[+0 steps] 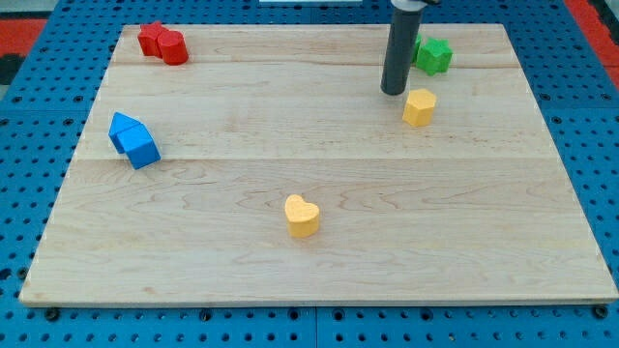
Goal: Place the yellow hexagon diagonally to the yellow heart
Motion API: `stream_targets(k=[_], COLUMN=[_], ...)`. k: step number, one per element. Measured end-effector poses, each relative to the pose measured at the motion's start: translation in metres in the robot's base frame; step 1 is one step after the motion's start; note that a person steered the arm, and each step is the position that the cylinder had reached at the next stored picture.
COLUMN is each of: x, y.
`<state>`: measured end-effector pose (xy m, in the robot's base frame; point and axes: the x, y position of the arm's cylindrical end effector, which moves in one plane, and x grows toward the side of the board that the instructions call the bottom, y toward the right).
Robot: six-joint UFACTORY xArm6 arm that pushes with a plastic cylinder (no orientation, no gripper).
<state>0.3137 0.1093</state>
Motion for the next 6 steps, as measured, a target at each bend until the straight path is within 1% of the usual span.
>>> stream_targets(k=[1, 2, 3, 4, 5, 6], x=[-0.004, 0.085, 0.099, 0.103, 0.065, 0.036], y=[0.077, 0.053, 0.013, 0.103, 0.101, 0.059])
